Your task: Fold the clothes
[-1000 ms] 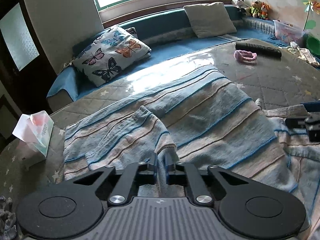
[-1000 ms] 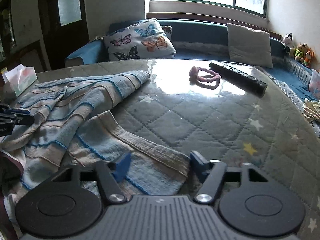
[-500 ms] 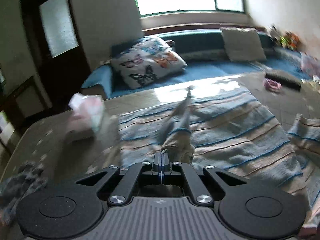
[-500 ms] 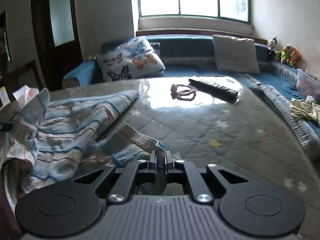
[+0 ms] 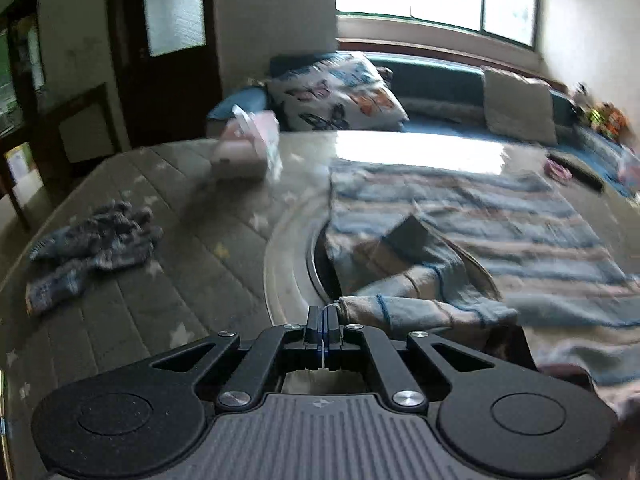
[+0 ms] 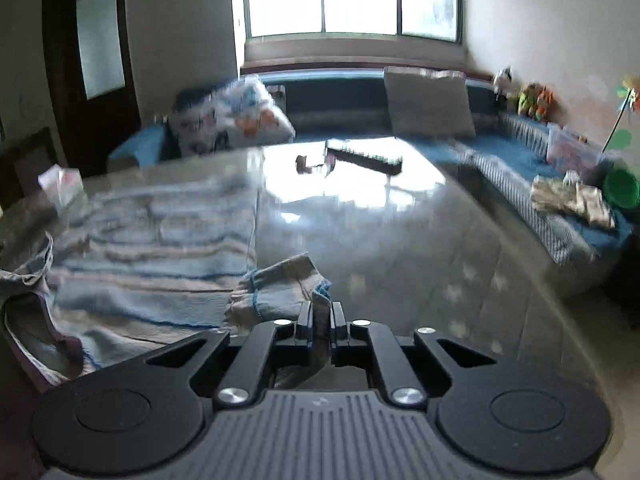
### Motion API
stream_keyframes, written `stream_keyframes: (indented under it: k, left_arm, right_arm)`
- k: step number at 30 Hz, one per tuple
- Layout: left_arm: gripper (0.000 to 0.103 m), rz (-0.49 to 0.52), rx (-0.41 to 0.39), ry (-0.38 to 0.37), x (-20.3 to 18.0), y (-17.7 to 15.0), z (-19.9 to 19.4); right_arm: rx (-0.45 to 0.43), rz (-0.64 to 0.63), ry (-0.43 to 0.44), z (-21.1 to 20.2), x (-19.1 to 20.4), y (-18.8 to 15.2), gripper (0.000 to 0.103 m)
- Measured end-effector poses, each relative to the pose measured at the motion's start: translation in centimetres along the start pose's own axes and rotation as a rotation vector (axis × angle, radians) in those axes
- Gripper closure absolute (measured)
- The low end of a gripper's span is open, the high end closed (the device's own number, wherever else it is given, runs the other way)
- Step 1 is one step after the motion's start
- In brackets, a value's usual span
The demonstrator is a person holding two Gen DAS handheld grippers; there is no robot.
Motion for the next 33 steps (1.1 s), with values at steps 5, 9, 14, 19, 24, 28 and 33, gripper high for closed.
stream_keyframes:
  k: [5,9,14,19,24,28,33]
  left_arm:
    - [0.095,0.084,-0.019,0.002,0.5,-0.6,-1.6]
    - [0.087,0.132,-0.052,-0.027,0.1,-0.6,-2.9]
    - [0.075,0.188,-0.056,-0.116,-3.1,-0.5,-3.1]
    - [0.073,0.204,-0.032,-0.165,-7.4,-0.1,-1.5]
    - [0.072,0.166,-0.007,-0.155,-10.5,0.8,0.8]
    - [0.072,0.234,0.013,-0.131,-13.0,0.1,2.6]
    - [0.071,0.312,-0.039,0.037,-14.3,-1.0,4.5]
  right_arm:
    - [-0.031,-0.03,-0.03,-0.5,0.4,1.3,0.078]
    - [-0.06,-0.101,0.0,0.2,2.0,2.9,0.062]
    - [-0.052,-0.153,0.081,2.9,5.0,4.3,0.056]
    - [-0.047,-0.197,0.144,4.7,7.7,4.6,0.05]
    - [-0.031,-0.201,0.178,6.2,8.6,4.5,0.048]
    - [-0.015,-0.193,0.196,7.0,8.8,4.2,0.045]
    - [-0.006,-0.184,0.213,7.7,8.8,3.9,0.045]
Point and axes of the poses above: each gripper's, at about its wrist camera, not at the fingertips, and z roughly the way its jaws point, x to its left, y to its top, the point moved 2 cm from there along z, roughly the way its jaws point, and after that the axes turned 13 degrees about -z, right-handed, at the moved point
